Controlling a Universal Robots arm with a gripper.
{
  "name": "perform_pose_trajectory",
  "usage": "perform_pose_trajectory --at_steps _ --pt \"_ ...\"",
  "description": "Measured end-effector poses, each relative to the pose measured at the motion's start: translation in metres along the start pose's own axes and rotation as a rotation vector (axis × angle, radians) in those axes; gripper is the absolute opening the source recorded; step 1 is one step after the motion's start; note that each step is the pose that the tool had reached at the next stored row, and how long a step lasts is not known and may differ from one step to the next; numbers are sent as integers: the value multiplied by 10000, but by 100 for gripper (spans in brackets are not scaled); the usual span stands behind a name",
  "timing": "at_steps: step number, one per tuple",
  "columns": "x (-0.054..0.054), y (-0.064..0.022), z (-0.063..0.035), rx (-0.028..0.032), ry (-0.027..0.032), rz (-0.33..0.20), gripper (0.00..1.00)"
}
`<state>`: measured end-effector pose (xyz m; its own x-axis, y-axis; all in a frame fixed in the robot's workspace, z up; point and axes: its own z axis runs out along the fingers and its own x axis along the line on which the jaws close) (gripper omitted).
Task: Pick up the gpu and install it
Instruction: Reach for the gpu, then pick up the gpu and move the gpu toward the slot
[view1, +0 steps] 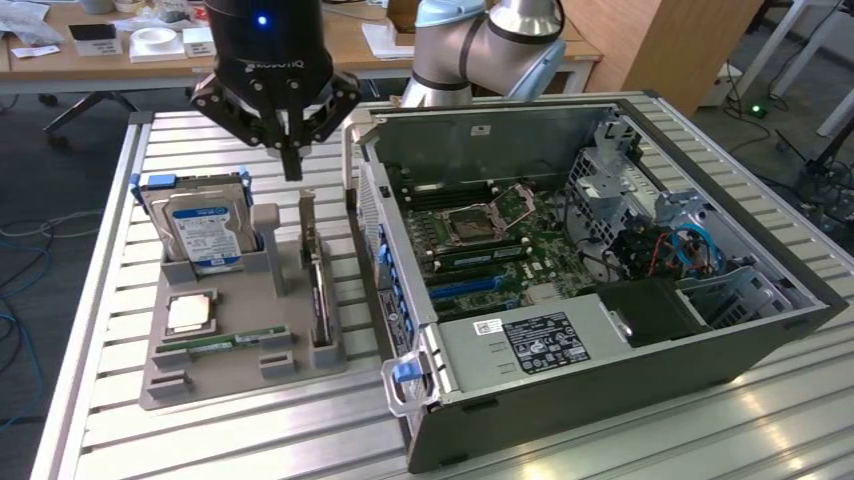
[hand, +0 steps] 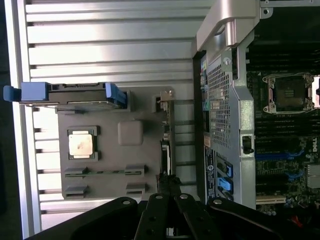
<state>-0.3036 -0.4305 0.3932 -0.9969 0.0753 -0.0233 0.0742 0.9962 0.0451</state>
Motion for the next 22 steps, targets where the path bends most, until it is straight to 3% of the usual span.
perform_pose_trajectory --at_steps 6,20,22 --pt "9 -56 -3 1 1 -1 11" --pt "11 -60 -3 1 0 0 11" --pt "10 -60 -3 0 0 0 17"
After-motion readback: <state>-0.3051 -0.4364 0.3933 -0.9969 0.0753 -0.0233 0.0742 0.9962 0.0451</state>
